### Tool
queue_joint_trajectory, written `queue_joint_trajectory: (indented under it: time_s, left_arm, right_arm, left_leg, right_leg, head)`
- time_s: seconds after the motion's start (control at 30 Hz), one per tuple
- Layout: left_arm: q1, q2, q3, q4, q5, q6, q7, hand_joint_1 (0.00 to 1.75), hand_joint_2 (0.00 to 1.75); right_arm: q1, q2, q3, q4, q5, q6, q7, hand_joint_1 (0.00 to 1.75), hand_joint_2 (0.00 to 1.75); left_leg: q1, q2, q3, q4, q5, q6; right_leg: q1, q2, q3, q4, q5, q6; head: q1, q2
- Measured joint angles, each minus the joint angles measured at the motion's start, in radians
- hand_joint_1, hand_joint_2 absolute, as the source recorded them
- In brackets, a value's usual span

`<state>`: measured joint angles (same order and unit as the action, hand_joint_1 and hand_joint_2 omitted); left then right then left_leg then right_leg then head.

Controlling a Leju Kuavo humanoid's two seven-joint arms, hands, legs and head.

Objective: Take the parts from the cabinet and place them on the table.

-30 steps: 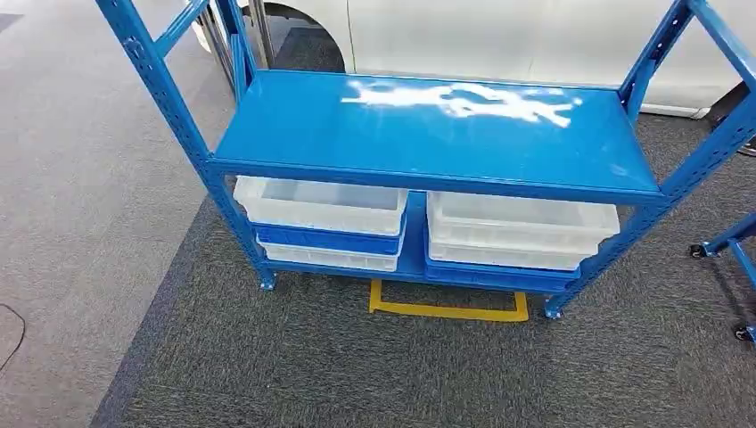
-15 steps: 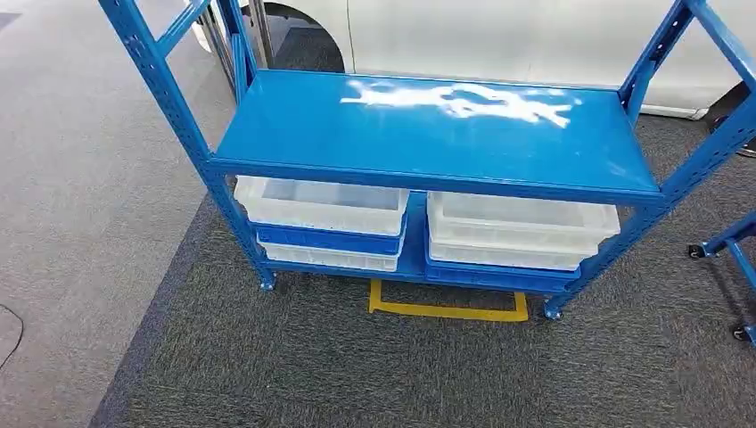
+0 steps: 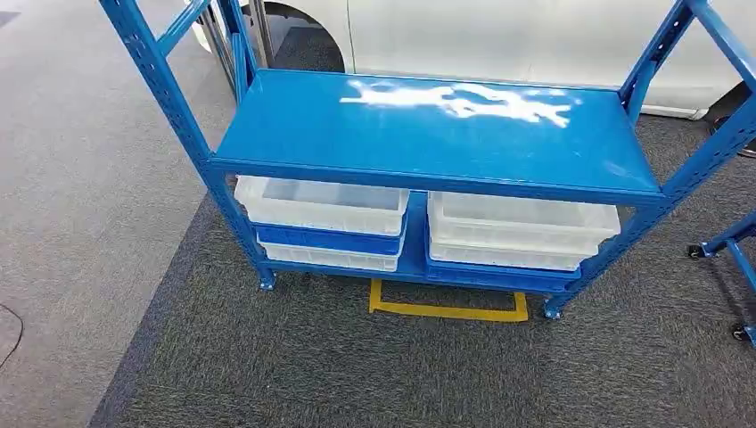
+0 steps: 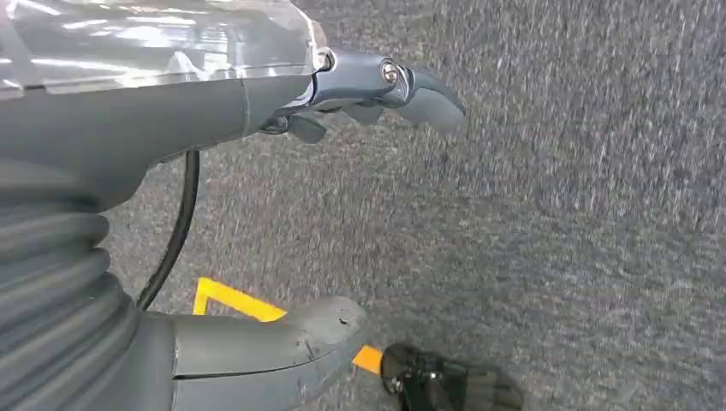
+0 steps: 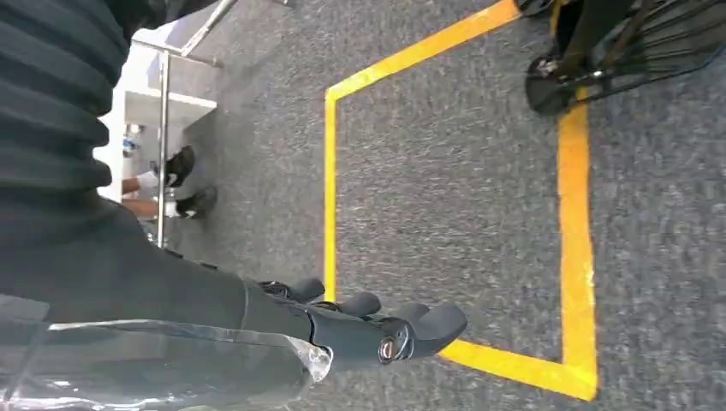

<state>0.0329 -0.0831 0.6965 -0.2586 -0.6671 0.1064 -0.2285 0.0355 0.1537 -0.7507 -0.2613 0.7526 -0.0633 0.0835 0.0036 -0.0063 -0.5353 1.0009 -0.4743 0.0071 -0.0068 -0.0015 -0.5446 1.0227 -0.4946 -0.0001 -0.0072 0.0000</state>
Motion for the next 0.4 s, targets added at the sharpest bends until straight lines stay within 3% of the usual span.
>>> queue_joint_trajectory:
  time_s: [0.03, 0.07, 0.13, 0.17, 0.4]
  left_arm:
    - [0.004, 0.001, -0.018, -0.004, 0.018, -0.003, 0.006, 0.0, 1.75]
    - [0.007, 0.003, -0.041, -0.009, 0.038, -0.006, 0.013, 0.0, 1.75]
    - [0.013, 0.007, -0.077, -0.014, 0.072, -0.01, 0.025, 0.0, 1.75]
    - [0.015, 0.009, -0.095, -0.016, 0.093, -0.013, 0.032, 0.0, 0.0]
    - [0.038, 0.021, -0.221, -0.038, 0.221, -0.033, 0.075, 0.0, 0.0]
  right_arm:
    - [0.003, -0.004, 0.019, -0.004, -0.019, 0.003, -0.003, 0.0, 1.75]
    - [0.006, -0.009, 0.043, -0.008, -0.042, 0.006, -0.005, 0.0, 0.0]
    - [0.011, -0.016, 0.083, -0.012, -0.082, 0.007, -0.008, 0.0, 0.0]
    - [0.014, -0.02, 0.103, -0.014, -0.104, 0.009, -0.011, 0.0, 0.0]
    - [0.035, -0.048, 0.239, -0.037, -0.248, 0.021, -0.027, 0.0, 0.0]
  left_leg:
    - [0.0, 0.0, 0.0, 0.0, 0.0, 0.0]
    - [0.0, 0.0, 0.0, 0.0, 0.0, 0.0]
    - [0.0, 0.0, 0.0, 0.0, 0.0, 0.0]
    - [0.0, 0.0, 0.0, 0.0, 0.0, 0.0]
    - [0.0, 0.0, 0.0, 0.0, 0.0, 0.0]
  right_leg:
    - [0.0, 0.0, 0.0, 0.0, 0.0, 0.0]
    - [0.0, 0.0, 0.0, 0.0, 0.0, 0.0]
    - [0.0, 0.0, 0.0, 0.0, 0.0, 0.0]
    - [0.0, 0.0, 0.0, 0.0, 0.0, 0.0]
    - [0.0, 0.0, 0.0, 0.0, 0.0, 0.0]
  head:
    - [0.0, 0.0]
    - [0.0, 0.0]
    - [0.0, 0.0]
    - [0.0, 0.0]
    - [0.0, 0.0]
